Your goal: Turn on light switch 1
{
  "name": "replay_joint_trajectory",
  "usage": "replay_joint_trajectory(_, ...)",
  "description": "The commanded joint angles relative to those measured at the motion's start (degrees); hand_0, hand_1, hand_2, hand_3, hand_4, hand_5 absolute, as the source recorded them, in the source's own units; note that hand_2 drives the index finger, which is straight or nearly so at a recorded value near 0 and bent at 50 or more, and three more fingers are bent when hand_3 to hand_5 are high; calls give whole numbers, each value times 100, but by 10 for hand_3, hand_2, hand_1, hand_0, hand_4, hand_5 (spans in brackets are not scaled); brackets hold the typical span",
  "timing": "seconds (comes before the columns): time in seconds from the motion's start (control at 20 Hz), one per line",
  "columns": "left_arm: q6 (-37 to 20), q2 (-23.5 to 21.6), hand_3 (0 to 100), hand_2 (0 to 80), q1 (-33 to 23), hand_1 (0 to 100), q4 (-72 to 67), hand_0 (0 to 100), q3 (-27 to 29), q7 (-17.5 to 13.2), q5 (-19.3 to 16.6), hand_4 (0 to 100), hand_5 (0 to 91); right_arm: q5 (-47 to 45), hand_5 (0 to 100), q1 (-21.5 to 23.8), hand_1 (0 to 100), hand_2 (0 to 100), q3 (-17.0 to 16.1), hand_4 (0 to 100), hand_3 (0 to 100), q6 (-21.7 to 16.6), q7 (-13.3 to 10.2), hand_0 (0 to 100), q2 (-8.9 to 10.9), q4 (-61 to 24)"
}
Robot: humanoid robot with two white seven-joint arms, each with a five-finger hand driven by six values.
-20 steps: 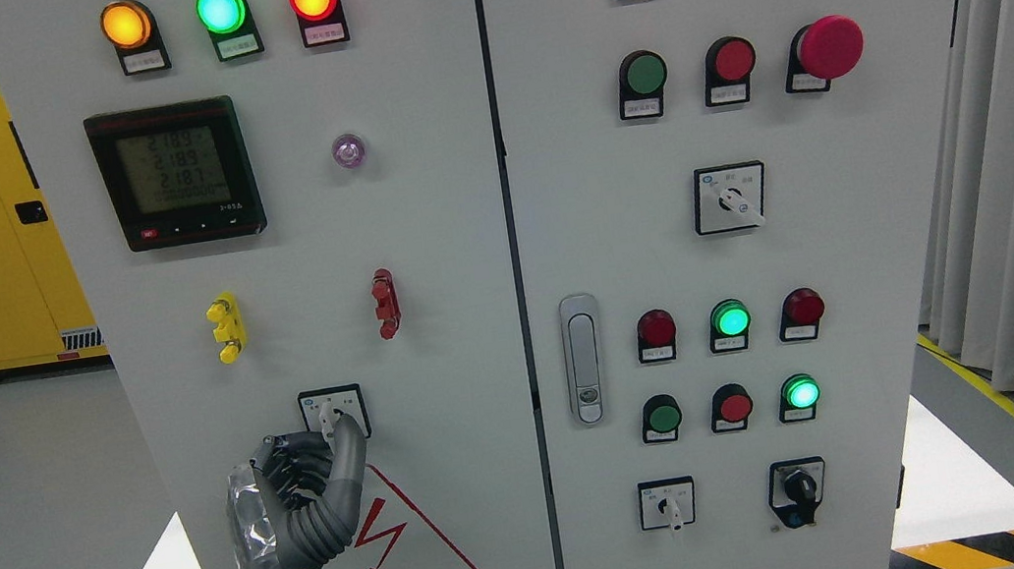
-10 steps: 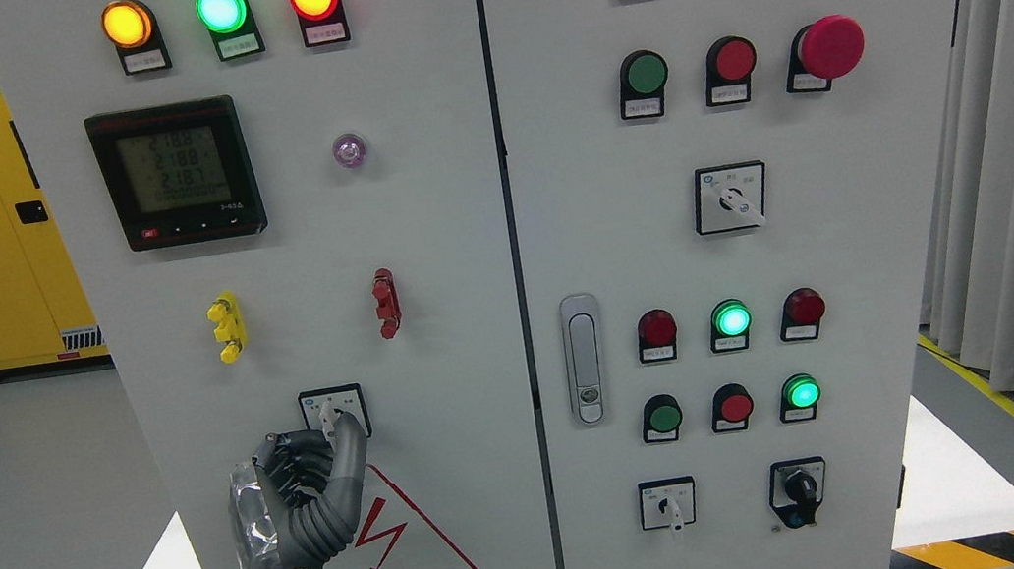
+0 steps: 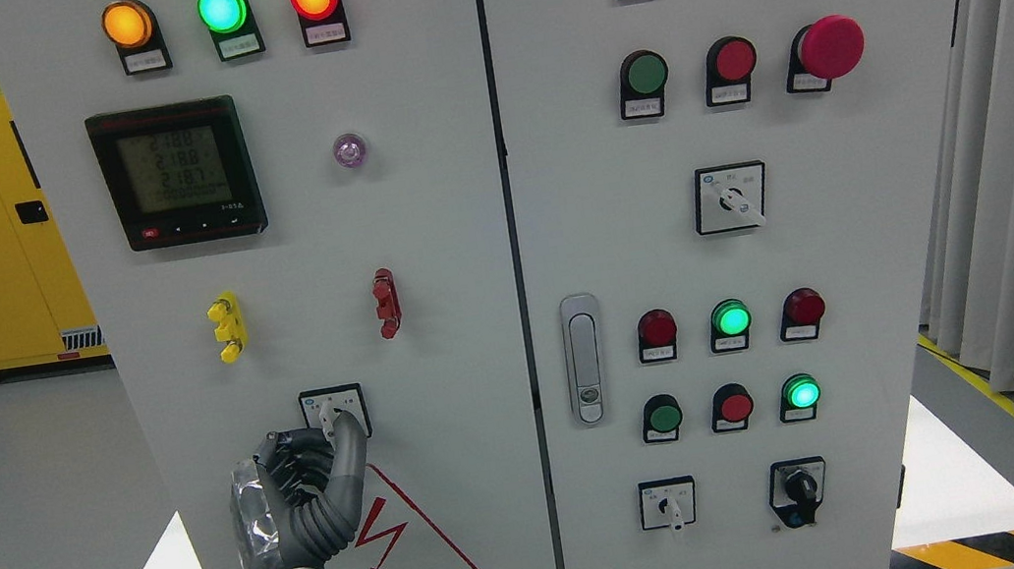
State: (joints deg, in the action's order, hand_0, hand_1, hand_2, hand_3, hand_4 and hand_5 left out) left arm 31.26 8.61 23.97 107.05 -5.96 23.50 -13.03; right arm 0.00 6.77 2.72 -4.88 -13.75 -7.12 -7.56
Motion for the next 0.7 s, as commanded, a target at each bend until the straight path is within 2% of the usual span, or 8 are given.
replay_joint_trajectory(0.0,12,0,825,603,2,579,-26,464,-1,-3,2,867,842,-167,0,0,500,40,0,0,0,5,4,0,0,0)
replay_joint_trajectory(0.65,20,0,835,611,11,550,-35,498,-1,-3,11,868,842,-167,0,0,500,40,0,0,0,5,4,0,0,0)
